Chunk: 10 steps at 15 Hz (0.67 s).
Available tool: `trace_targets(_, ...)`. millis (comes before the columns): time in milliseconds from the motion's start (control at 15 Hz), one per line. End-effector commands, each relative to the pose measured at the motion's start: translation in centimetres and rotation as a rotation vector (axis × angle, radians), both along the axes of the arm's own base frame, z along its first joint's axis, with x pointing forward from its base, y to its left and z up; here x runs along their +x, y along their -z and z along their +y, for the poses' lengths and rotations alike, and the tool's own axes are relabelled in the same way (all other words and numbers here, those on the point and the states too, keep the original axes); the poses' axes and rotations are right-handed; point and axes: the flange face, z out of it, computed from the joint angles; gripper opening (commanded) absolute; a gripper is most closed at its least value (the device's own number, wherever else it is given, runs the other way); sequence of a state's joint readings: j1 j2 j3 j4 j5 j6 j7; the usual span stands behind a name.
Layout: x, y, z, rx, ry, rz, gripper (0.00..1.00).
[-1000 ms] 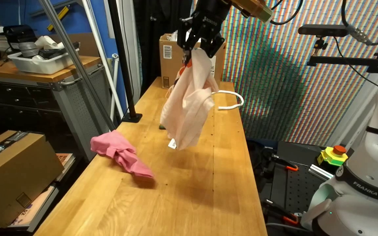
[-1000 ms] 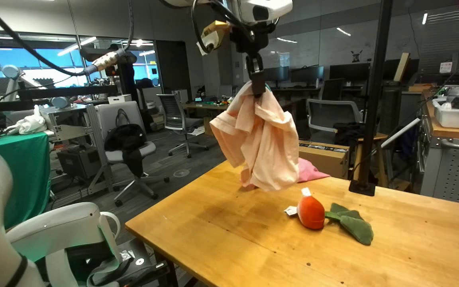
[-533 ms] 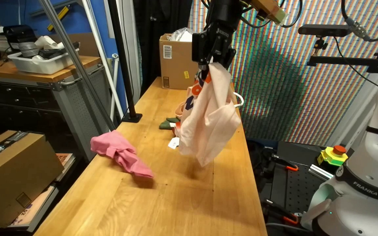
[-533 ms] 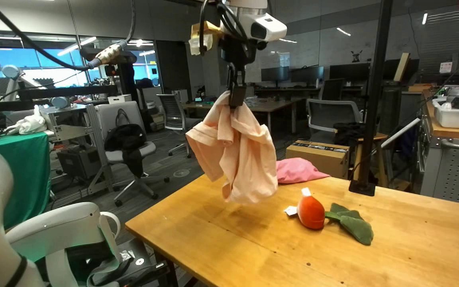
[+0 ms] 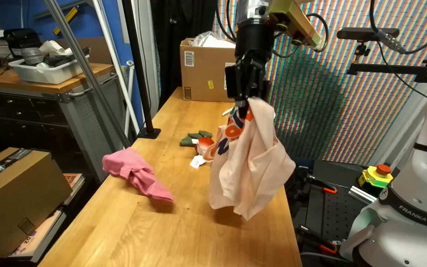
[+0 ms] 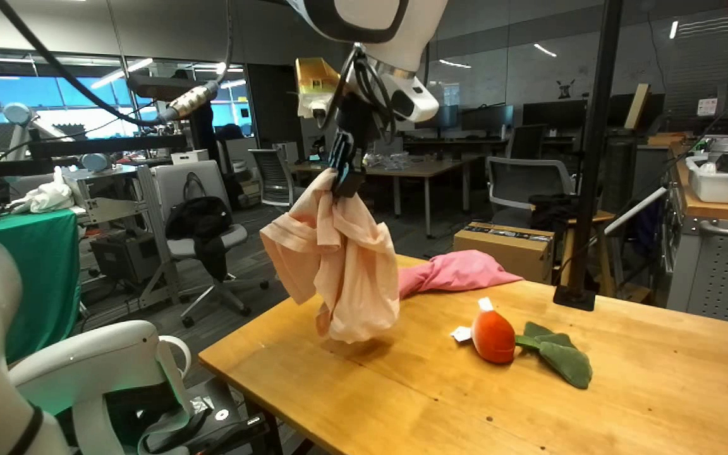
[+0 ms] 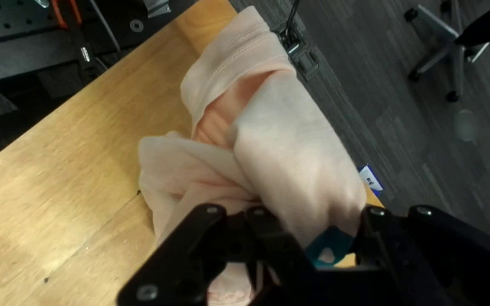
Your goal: Spread the objects across on the table
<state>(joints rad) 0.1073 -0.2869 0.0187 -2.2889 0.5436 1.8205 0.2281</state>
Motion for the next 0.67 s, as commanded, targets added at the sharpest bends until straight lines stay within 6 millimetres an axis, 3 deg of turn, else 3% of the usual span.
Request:
trace_targets(0,-0.1,2.1,1.8,0.078,-0.056,0.046,0.09)
trace_targets(333,-0.5,6.4,4.0,0.176,-0.117,0.15,0.09)
trace_targets(600,-0.8,8.7,5.1,0.272,-0.148,0.24,0.09)
